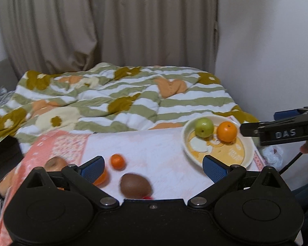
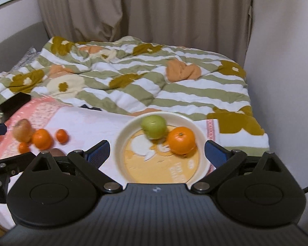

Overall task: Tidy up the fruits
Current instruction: 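Lift both grippers away from the bowl back over the fruit, then grasp the large yellow apple with the left gripper while the right gripper grasps the green guava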

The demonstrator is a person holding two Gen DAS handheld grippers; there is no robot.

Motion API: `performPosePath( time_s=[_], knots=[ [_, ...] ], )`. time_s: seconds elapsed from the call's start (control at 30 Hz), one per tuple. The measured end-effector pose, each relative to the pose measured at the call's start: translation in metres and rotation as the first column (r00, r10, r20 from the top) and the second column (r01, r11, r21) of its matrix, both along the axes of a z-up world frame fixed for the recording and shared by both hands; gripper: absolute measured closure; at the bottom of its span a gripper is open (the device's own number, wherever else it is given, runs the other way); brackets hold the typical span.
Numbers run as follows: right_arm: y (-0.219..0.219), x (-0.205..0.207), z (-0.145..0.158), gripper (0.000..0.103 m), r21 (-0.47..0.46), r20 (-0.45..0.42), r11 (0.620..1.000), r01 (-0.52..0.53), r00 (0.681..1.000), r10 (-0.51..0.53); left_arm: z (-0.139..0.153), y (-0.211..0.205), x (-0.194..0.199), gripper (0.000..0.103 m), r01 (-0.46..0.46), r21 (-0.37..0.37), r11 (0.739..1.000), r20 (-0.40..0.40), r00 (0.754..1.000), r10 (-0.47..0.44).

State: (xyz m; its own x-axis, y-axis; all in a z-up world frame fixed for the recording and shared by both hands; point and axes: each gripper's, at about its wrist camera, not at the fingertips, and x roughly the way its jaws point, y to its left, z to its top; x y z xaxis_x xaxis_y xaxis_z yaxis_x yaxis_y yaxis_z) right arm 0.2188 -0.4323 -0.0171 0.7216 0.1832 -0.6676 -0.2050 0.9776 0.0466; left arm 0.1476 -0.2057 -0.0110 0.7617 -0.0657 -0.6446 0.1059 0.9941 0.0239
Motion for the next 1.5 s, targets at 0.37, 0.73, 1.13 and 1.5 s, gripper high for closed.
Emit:
performPosePath(
  time_s=[0.37, 0.73, 1.13, 1.5],
  knots=[
    [0.054, -0.057, 0.013, 0.0, 0.04, 0.018, 0.999, -0.013, 1.0, 0.013, 0.002, 0.086, -0.053, 0.0, -0.079, 0.027, 0.997, 0.002, 0.997, 0.079],
    [0.136, -0.096, -0.004, 0.0, 0.047, -0.005, 0.997, 0.059, 0.998, -0.059, -0.02, 0.168, -0.056, 0.0, 0.015, 0.073, 0.997, -0.016, 1.0, -0.014],
    [0.216, -0.105, -0.043, 0.0, 0.049, -0.034, 0.994, 0.093, 0.995, -0.091, -0.046, 0.225, -0.007, 0.0, 0.121, 0.046, 0.992, -0.042, 0.992, -0.119],
    [0.263, -0.076, -0.084, 0.0, -0.015, -0.07, 1.0, 0.017, 0.997, -0.018, -0.08, 0.24, 0.064, 0.001, 0.111, -0.014, 0.994, -0.121, 0.986, -0.111]
  ],
)
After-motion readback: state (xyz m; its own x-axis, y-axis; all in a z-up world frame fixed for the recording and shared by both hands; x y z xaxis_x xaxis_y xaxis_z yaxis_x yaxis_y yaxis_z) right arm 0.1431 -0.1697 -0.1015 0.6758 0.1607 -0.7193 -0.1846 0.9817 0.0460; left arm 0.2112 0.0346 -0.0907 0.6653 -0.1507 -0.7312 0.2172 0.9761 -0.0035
